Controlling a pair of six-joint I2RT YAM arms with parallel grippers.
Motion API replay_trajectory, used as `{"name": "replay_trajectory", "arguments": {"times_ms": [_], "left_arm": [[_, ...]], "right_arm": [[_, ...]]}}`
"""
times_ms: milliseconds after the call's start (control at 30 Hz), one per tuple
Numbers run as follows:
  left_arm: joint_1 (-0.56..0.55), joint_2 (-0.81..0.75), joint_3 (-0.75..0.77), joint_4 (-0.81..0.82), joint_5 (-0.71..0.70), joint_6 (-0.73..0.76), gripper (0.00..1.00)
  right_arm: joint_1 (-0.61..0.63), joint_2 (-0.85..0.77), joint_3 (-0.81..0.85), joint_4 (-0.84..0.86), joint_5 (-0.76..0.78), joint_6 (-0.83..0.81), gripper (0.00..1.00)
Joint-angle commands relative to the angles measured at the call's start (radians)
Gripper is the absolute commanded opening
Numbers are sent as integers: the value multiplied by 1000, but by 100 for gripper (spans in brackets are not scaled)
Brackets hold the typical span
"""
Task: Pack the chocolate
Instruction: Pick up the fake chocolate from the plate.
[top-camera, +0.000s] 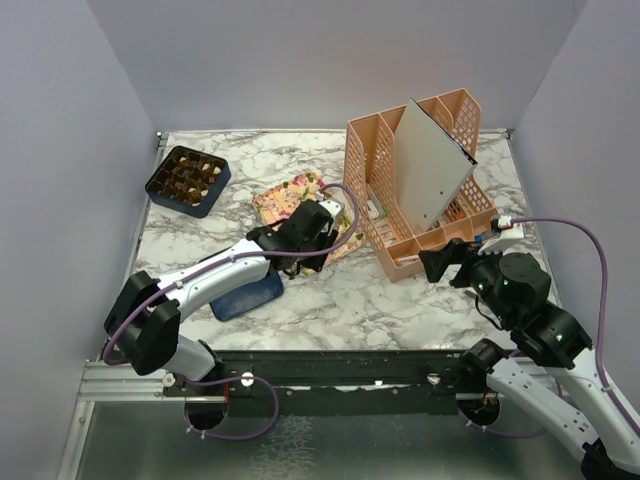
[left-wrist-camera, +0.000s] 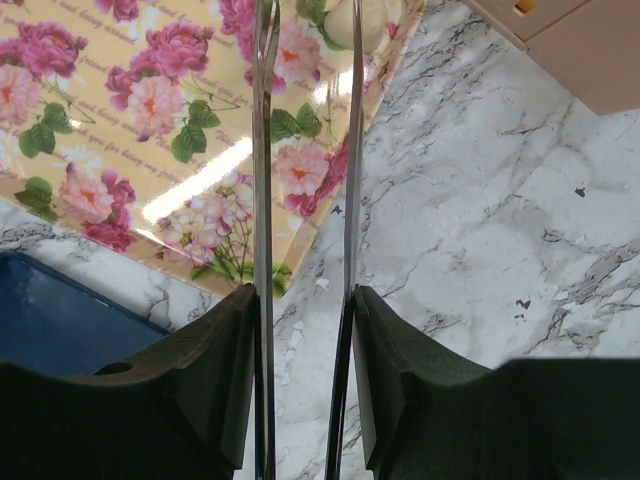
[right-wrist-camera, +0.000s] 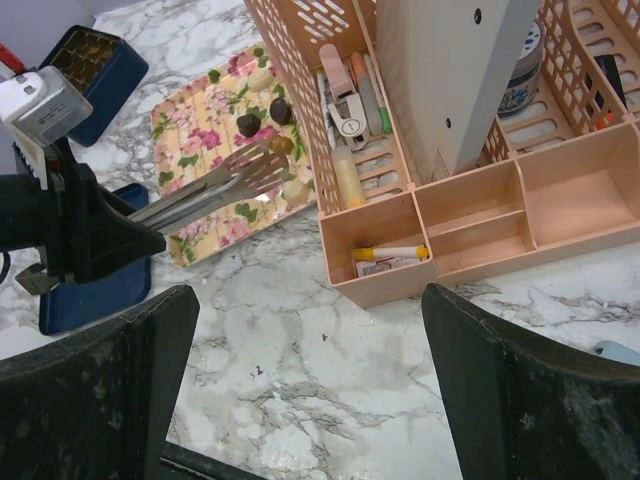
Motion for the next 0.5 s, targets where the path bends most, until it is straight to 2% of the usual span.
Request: {"name": "replay_trajectory", "arguments": {"times_ms": [0,467], "left_arm": [[-18,13,-7,59,-22,30,47],[-44,44,-10,66,-16,47,47]], "right_arm": [[3,-3,-10,18,-13,-8,99],[2,-5,-8,18,-11,-11,99]]}}
